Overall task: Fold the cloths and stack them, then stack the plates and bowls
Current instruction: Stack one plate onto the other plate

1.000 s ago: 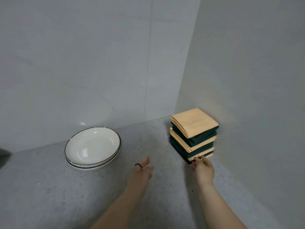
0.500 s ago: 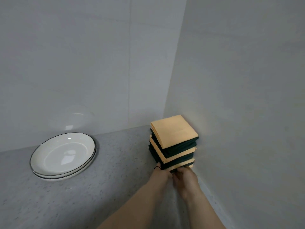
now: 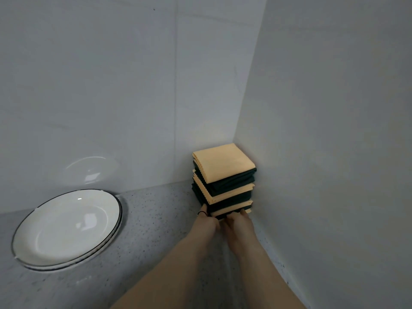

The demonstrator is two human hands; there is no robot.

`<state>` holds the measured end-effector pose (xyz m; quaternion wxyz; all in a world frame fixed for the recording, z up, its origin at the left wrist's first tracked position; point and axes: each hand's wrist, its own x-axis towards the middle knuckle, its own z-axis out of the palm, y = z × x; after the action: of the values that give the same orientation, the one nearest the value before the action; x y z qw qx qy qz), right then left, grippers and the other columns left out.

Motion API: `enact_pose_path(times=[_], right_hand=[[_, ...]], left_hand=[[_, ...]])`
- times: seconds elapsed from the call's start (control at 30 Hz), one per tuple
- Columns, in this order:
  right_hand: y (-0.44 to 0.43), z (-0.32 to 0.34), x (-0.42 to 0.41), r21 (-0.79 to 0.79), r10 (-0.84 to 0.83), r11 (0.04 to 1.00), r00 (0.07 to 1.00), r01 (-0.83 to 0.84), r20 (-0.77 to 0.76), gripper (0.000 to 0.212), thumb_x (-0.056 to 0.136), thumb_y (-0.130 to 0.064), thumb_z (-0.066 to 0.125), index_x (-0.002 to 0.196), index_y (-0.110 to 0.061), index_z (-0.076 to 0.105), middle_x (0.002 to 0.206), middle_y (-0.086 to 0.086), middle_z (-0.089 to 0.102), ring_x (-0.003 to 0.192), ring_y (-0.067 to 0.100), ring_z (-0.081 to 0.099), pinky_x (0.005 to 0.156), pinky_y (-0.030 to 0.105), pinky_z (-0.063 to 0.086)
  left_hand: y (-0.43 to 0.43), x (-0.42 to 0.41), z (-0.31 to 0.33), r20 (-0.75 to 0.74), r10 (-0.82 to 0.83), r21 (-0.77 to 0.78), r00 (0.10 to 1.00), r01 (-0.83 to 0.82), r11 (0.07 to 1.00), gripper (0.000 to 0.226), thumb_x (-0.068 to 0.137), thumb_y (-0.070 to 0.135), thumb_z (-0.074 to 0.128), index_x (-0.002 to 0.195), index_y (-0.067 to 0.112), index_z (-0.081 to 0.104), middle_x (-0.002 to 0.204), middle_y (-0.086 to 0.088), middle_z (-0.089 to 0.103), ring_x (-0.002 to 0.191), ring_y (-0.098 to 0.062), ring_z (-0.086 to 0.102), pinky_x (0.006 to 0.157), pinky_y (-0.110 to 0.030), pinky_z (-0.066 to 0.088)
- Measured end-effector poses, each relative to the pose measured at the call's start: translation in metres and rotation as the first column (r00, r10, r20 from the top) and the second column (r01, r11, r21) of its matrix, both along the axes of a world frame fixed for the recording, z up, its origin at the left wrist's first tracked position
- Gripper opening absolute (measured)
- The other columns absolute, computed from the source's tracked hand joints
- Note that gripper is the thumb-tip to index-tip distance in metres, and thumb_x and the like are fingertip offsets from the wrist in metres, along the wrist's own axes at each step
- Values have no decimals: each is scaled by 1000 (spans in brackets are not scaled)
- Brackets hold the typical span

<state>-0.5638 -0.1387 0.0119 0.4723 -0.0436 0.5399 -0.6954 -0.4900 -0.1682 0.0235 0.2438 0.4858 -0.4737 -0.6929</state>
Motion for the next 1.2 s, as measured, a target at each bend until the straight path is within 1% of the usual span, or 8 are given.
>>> enact_pose_path(times=[0.23,0.53,0.67,0.77,0.83,0.9,1.0,1.2], right_hand=[[-24,-2,0,-33,28,999,1000,-28,2,55,84,19,29,134,-2,40,119,21,55,102,33,53,73,33,49],[-33,9,-2,-29,84,996,996,-85,-8,49,84,20,28,129,6,43,95,13,57,84,27,54,72,33,49],[-27,9,-1,-8,69,998,997,-70,-35,45,83,21,26,117,3,50,86,12,55,81,27,53,70,31,49],[-16,13,5,74,58,996,996,-53,-65,33,85,17,28,77,-6,49,66,6,44,61,18,43,53,22,44],[-7,11,17,136,84,988,989,-67,-124,27,87,12,31,88,-6,51,69,4,44,63,15,43,62,22,44],[0,6,35,192,136,976,972,-98,-192,36,86,5,37,116,-9,50,84,6,52,75,18,51,72,27,46],[6,11,66,285,230,947,929,-146,-289,33,88,3,38,117,0,52,70,7,47,61,16,45,61,32,43],[1,20,148,361,445,866,862,-346,-243,49,93,-2,36,141,-10,30,81,6,51,75,24,56,74,36,51]], left_hand=[[-24,-2,-6,-41,42,12,998,-41,999,73,82,-25,22,147,8,18,146,-18,35,132,-31,37,111,-43,30],[-38,-7,-14,-39,35,27,999,-34,999,76,82,-25,22,148,12,16,146,-19,34,132,-32,36,110,-44,31],[-34,1,-6,15,-7,-41,1000,8,999,74,83,-23,25,148,10,14,149,-15,29,136,-29,31,104,-33,34],[-27,18,0,118,-40,-94,992,51,994,68,89,-16,31,147,8,7,154,-12,18,139,-25,26,90,-16,40],[-20,38,3,164,-19,-160,986,45,986,61,92,-10,34,147,6,13,154,-11,19,140,-24,25,99,-15,35],[-9,67,9,191,60,-232,980,-14,973,52,93,-6,36,143,6,28,150,-10,30,136,-22,33,107,-22,29],[1,113,15,234,252,-416,939,-137,899,44,91,-6,37,131,7,49,137,-14,49,106,-30,58,91,-22,44],[-3,209,21,172,717,-644,676,-474,601,56,86,-7,48,140,0,33,153,-14,19,142,-26,16,116,-33,16]])
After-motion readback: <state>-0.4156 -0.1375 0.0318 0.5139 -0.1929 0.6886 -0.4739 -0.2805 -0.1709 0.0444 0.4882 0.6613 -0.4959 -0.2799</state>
